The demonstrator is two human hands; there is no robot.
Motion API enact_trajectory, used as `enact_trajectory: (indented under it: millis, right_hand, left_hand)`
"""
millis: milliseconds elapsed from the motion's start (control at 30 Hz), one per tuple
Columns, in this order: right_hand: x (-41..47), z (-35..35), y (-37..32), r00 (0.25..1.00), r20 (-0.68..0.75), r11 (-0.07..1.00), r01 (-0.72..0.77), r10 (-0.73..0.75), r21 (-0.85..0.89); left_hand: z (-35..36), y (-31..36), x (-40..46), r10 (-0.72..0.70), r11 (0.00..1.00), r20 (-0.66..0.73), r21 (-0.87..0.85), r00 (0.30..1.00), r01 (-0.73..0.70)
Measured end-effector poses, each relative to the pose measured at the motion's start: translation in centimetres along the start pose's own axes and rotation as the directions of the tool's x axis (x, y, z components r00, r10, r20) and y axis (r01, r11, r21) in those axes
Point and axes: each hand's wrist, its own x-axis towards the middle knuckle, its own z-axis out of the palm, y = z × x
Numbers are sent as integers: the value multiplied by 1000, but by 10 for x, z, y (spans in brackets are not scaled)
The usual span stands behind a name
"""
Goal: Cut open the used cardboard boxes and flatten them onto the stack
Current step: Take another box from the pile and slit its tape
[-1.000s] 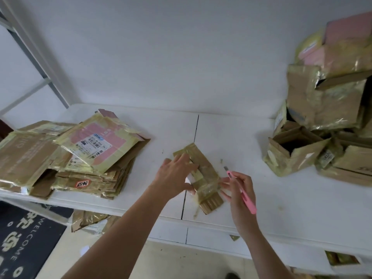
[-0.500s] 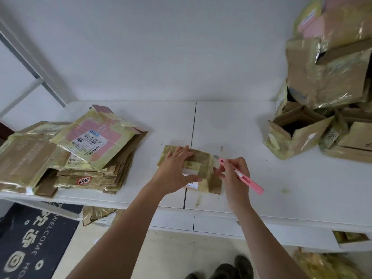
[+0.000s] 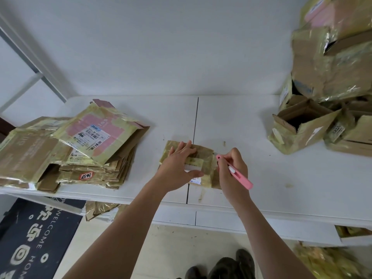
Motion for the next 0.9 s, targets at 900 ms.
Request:
enact_trajectory:
  millis: [900]
  right_hand:
    - [31,-12,3,992,-38,993,-116,117,23]
  left_hand:
    - [-2,24,-7,78,990,143,108,987,-94]
